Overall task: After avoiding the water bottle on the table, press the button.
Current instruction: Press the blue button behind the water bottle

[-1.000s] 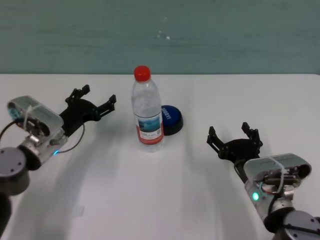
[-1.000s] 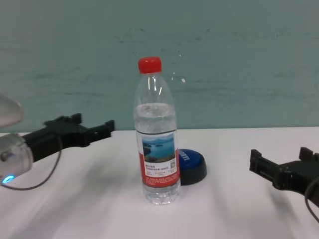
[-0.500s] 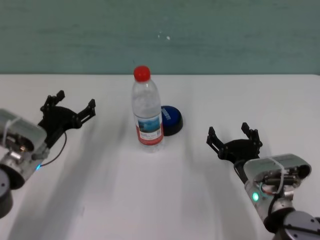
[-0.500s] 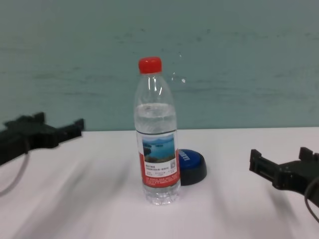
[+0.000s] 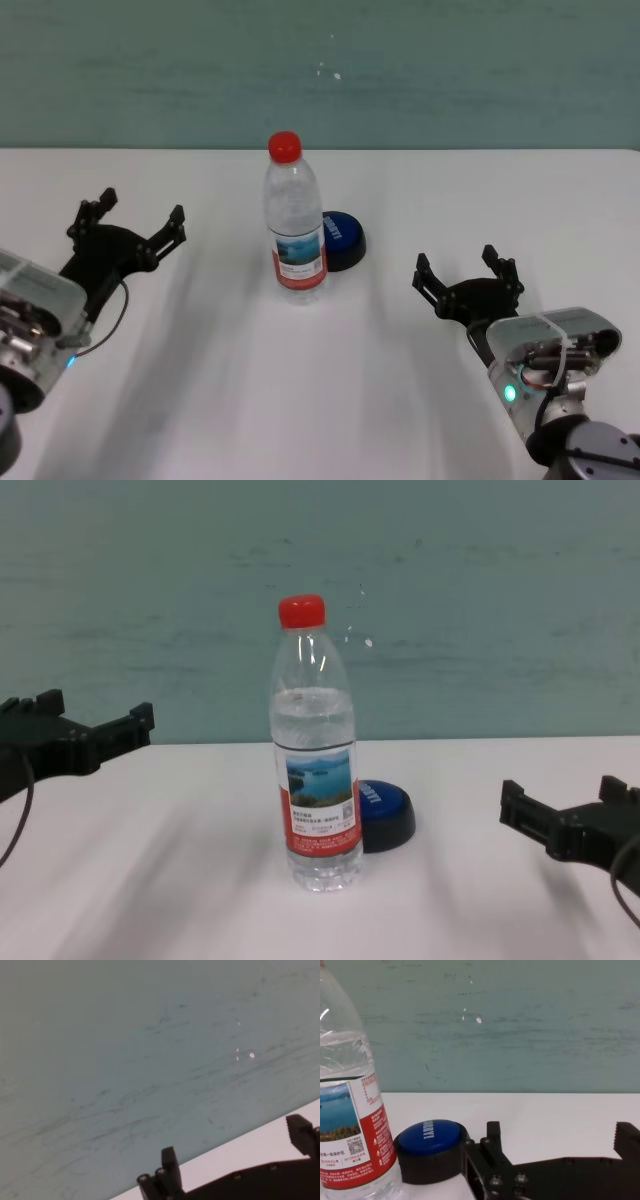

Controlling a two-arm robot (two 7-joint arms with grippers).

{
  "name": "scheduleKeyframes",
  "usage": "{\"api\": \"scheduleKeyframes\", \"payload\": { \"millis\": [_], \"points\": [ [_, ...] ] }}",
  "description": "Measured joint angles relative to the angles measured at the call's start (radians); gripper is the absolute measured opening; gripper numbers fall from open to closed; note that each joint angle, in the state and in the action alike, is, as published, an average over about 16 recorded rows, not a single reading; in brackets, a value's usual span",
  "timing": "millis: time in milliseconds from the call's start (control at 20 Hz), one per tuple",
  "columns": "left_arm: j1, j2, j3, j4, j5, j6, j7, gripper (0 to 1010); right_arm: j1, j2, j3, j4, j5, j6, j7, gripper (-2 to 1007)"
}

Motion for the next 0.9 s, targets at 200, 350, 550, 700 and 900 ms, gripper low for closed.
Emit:
{"api": "scheduleKeyframes", "payload": {
  "millis": [200, 350, 550, 700, 900],
  "points": [
    [0.042, -0.012, -0.007, -0.048, 0.008, 0.002, 0.0, 1000, 0.0, 0.0, 0.0, 0.0, 0.0, 0.0, 0.0, 1004],
    [0.065, -0.02, -0.006, -0.072, 0.012, 0.002, -0.007, 1000, 0.0, 0.0, 0.0, 0.0, 0.0, 0.0, 0.0, 1004],
    [0.088, -0.03, 0.002, -0.095, 0.016, 0.002, -0.021, 1000, 0.0, 0.0, 0.0, 0.0, 0.0, 0.0, 0.0, 1004],
    [0.099, -0.036, 0.012, -0.104, 0.018, 0.0, -0.033, 1000, 0.0, 0.0, 0.0, 0.0, 0.0, 0.0, 0.0, 1004],
    [0.108, -0.041, 0.03, -0.109, 0.021, -0.002, -0.048, 1000, 0.0, 0.0, 0.0, 0.0, 0.0, 0.0, 0.0, 1004]
  ]
}}
